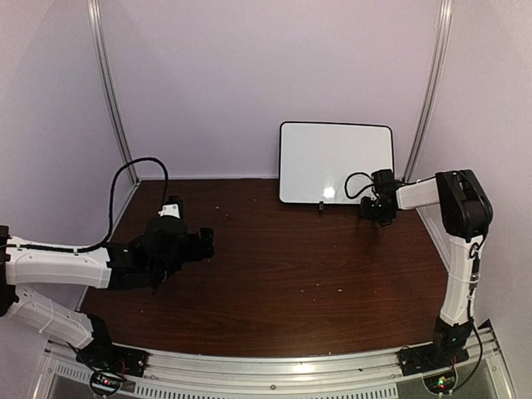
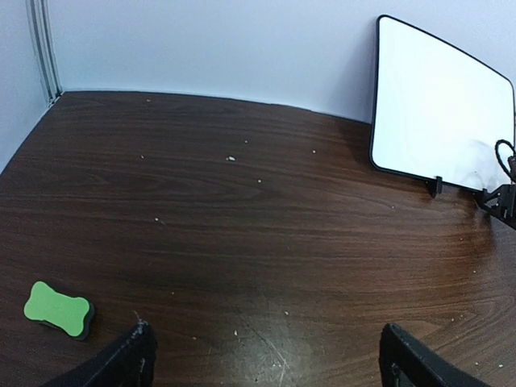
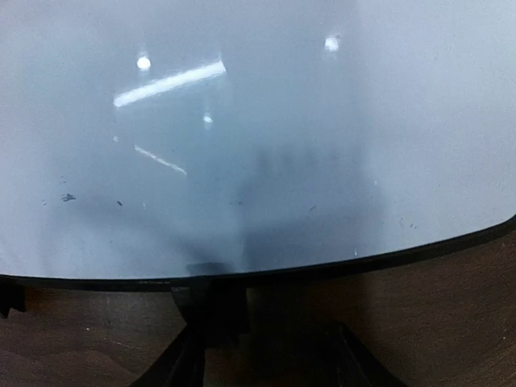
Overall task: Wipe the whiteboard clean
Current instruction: Reset both arms
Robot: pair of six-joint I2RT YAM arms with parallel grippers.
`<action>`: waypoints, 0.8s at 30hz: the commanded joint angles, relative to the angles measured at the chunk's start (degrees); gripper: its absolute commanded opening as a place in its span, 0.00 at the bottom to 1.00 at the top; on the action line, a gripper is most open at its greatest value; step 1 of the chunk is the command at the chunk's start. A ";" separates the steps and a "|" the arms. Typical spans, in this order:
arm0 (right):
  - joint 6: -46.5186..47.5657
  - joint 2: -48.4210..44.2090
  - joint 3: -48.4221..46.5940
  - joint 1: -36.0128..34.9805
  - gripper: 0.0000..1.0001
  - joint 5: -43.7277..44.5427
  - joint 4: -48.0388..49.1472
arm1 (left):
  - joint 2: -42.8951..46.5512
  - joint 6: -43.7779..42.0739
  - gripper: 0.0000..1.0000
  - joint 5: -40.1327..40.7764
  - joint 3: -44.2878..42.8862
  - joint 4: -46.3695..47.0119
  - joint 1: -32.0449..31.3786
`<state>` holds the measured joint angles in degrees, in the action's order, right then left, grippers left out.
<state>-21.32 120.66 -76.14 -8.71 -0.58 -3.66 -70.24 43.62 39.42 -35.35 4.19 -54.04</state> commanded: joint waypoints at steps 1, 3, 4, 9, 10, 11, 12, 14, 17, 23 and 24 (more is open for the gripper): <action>-0.81 -3.37 2.63 0.89 0.60 1.40 -3.35 | 0.58 -3.26 0.98 3.21 -2.70 0.83 0.26; -1.03 -5.01 3.68 0.82 0.68 1.38 -3.27 | 1.17 -4.42 0.98 4.14 -3.32 0.29 0.22; -1.23 -5.98 4.37 0.68 0.74 1.35 -3.35 | 1.57 -4.97 0.98 4.40 -3.58 -0.06 0.29; -3.09 -13.72 10.42 -0.83 1.00 1.07 -2.90 | 3.85 -6.74 0.98 5.50 -5.18 -3.24 0.30; -3.41 -15.70 11.80 -1.44 1.00 0.99 -2.73 | 4.52 -7.14 0.98 5.61 -5.36 -3.79 0.26; -3.52 -17.56 13.15 -2.15 1.00 1.06 -2.66 | 5.32 -7.61 0.98 5.59 -5.49 -3.91 0.25; -3.50 -19.76 14.37 -3.04 1.00 1.08 -2.71 | 6.06 -8.41 0.98 5.32 -5.62 -5.22 0.42; -3.09 -24.06 16.39 -4.85 1.00 -0.11 -2.80 | 7.58 -10.64 0.98 3.94 -6.24 -6.71 1.49; -0.42 -32.83 19.17 -8.72 1.00 -3.14 -2.46 | 9.65 -13.57 0.98 -0.34 -7.83 -9.46 5.40; 3.91 -53.39 24.26 -16.79 1.00 -1.64 -2.38 | 14.77 -20.44 0.98 -6.47 -10.39 -12.88 12.23; 4.26 -56.61 25.12 -17.37 1.00 -2.03 -1.92 | 14.93 -21.17 0.98 -6.86 -11.20 -13.96 12.81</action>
<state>-20.34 75.07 -53.91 -23.88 -2.81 -6.68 -57.28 28.42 36.77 -43.11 -6.83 -43.05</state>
